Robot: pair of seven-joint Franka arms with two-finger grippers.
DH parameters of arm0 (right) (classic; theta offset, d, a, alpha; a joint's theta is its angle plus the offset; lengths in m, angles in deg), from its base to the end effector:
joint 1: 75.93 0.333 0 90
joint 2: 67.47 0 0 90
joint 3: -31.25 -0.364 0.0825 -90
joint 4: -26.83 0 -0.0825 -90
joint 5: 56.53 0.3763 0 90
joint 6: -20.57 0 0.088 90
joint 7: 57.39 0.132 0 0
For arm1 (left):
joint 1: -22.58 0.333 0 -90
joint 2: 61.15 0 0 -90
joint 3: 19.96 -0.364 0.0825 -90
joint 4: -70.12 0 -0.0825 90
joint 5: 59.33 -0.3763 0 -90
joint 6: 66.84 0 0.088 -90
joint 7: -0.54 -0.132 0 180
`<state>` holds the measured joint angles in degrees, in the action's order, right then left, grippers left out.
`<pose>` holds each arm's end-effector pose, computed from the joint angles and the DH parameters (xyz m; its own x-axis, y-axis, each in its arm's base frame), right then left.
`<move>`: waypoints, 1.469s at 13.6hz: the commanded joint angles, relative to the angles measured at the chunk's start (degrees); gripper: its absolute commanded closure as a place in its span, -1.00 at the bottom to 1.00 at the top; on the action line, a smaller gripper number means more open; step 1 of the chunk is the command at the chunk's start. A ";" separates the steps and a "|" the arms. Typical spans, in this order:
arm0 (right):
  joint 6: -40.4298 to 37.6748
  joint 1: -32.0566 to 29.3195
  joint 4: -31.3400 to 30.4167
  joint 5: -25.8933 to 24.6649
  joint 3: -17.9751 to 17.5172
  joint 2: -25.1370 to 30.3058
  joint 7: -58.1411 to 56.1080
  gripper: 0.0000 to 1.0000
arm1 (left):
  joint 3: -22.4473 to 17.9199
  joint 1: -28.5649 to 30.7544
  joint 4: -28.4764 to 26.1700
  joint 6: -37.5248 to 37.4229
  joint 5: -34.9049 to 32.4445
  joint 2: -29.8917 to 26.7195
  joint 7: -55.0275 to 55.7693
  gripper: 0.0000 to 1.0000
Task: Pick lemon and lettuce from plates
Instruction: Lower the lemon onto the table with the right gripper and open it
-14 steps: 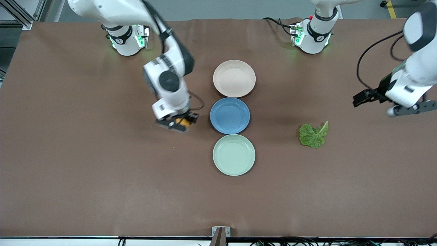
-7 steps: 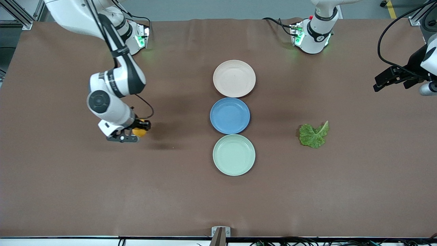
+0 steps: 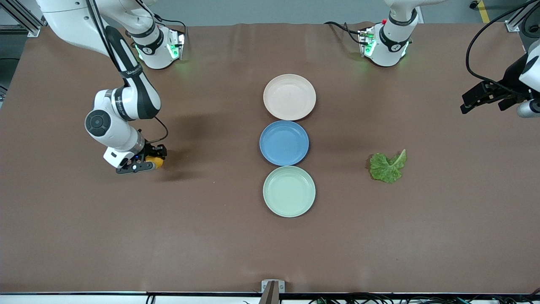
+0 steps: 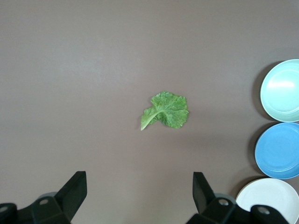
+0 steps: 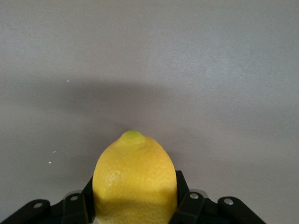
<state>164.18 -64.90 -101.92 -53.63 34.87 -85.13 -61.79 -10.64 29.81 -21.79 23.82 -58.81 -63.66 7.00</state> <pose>0.5428 0.0710 0.2512 0.9849 0.1665 -0.0472 0.1661 -0.9860 -0.0125 0.5325 -0.0228 0.6563 0.9969 0.0763 0.0211 0.0762 -0.9971 0.0044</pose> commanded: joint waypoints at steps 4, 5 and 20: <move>1.15 -2.51 -0.89 12.01 -1.24 -1.93 -14.91 0.94 | -0.10 0.42 2.17 -1.54 0.88 1.46 -1.45 -1.00; 1.15 -2.42 -0.54 12.12 -1.16 -1.93 -15.11 0.94 | -0.36 0.16 2.43 -1.54 0.88 1.89 -1.45 -1.00; 0.71 -4.09 3.77 11.68 -0.80 -6.32 -15.19 0.23 | -10.82 -10.13 3.23 -1.45 0.80 2.16 -1.45 -1.00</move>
<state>165.17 -67.73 -98.99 -43.25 34.73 -90.94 -75.34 -20.40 20.05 -20.36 23.80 -58.81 -62.13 6.78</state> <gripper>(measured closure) 0.361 0.000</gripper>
